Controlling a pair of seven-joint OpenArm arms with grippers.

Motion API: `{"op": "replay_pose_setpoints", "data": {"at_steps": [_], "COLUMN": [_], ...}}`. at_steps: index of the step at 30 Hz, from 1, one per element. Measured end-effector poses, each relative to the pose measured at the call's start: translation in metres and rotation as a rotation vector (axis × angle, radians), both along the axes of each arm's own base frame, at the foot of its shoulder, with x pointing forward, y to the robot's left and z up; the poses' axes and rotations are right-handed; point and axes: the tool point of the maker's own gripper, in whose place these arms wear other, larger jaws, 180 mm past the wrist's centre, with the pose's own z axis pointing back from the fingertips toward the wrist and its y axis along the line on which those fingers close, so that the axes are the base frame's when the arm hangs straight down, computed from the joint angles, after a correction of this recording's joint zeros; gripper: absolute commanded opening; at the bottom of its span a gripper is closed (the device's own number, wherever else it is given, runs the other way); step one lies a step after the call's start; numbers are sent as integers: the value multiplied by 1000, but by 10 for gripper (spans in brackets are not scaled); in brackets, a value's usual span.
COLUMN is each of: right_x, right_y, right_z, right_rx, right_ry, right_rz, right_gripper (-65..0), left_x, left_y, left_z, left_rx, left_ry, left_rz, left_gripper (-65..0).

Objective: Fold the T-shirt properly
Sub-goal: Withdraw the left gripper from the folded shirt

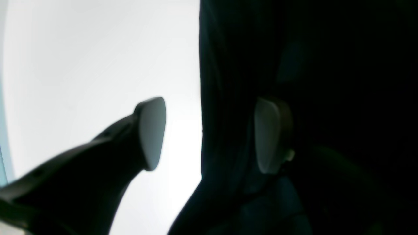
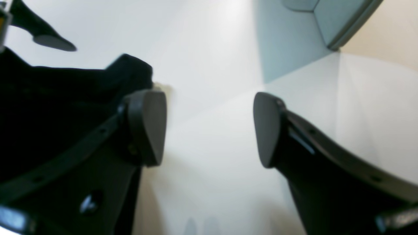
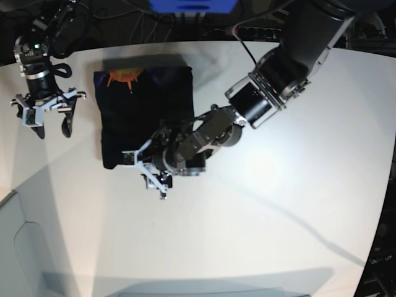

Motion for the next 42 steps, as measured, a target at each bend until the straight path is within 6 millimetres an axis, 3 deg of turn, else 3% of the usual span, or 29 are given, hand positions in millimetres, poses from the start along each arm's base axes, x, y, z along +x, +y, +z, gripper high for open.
{"op": "replay_pose_setpoints", "data": {"at_steps": [7, 10, 18, 24, 31, 34, 36, 39, 42], "right_x": [2, 2, 4, 4, 3, 5, 8, 6, -5], "right_y": [0, 1, 13, 14, 14, 16, 27, 41, 55], "right_z": [2, 2, -1, -1, 1, 13, 17, 20, 12], "right_rx": [0, 4, 32, 35, 28, 8, 17, 33, 47], "right_ry": [-11, -11, -12, -13, -12, -42, -55, -66, -27], "right_rz": [-1, -2, 12, 12, 13, 23, 46, 73, 98], "right_gripper": [-231, -231, -231, -231, -232, -244, -302, -465, -643], "left_x": [26, 26, 21, 19, 23, 32, 48, 67, 70], "left_y": [28, 32, 21, 6, -5, 19, 48, 100, 184], "left_z": [21, 24, 25, 41, 83, 96, 115, 156, 170], "left_rx": [-18, -31, -37, -85, -153, -118, -130, -229, -257], "left_ry": [-25, -35, -34, -58, -162, -215, -259, -335, -382], "left_rz": [118, 140, 122, 102, 64, 98, 186, 384, 633], "left_gripper": [-223, -221, -221, -221, -221, -221, -221, -221, -222]}}
